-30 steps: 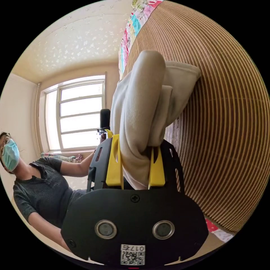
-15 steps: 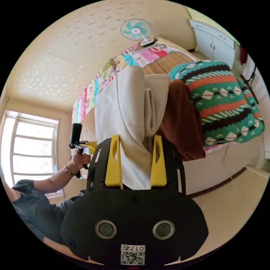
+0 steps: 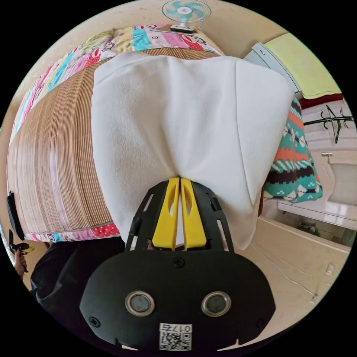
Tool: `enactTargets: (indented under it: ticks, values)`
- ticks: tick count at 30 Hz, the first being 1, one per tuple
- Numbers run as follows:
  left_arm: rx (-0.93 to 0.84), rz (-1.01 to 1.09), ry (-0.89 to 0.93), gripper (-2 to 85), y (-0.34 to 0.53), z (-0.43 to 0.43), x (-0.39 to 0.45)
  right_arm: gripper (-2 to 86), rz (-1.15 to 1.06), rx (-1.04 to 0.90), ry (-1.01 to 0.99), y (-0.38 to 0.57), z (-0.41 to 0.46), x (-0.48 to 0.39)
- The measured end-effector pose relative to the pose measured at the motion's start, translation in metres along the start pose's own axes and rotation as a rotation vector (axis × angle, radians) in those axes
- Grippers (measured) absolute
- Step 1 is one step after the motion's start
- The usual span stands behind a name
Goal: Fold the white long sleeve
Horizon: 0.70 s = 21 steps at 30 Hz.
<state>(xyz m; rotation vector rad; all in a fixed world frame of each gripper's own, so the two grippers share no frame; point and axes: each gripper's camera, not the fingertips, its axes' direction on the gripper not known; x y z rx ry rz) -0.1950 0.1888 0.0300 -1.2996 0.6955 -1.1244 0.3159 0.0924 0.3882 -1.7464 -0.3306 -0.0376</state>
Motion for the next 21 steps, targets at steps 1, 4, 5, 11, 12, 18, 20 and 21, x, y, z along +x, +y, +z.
enactTargets:
  ticks: [1, 4, 5, 11, 12, 18, 20, 21]
  values:
    - [0.044, -0.059, 0.032, 10.1, 0.014, -0.015, -0.02, 0.3, -0.017, -0.037, 0.012, -0.008, 0.005, -0.009]
    - [0.209, -0.201, 0.211, 8.6, 0.085, -0.058, -0.085, 0.4, -0.016, -0.089, -0.033, -0.013, 0.019, -0.016]
    - [0.25, -0.209, 0.251, 8.0, 0.109, -0.061, -0.096, 0.4, -0.003, -0.094, -0.05, -0.013, 0.021, -0.016]
    - [0.23, -0.211, 0.328, 7.8, 0.188, 0.005, -0.103, 0.5, 0.219, 0.203, -0.102, 0.051, -0.067, -0.049]
    - [0.221, -0.215, 0.334, 8.0, 0.198, 0.018, -0.104, 0.5, 0.235, 0.285, -0.161, 0.072, -0.085, -0.071]
    - [0.22, -0.255, 0.436, 12.1, 0.219, 0.016, -0.134, 0.5, 0.215, 0.368, -0.589, 0.11, -0.097, -0.209]
    - [0.26, -0.229, 0.471, 12.4, 0.216, -0.005, -0.145, 0.5, 0.207, 0.368, -0.703, 0.103, -0.099, -0.247]
    - [0.289, -0.215, 0.491, 12.4, 0.212, -0.02, -0.152, 0.5, 0.2, 0.383, -0.757, 0.098, -0.104, -0.269]
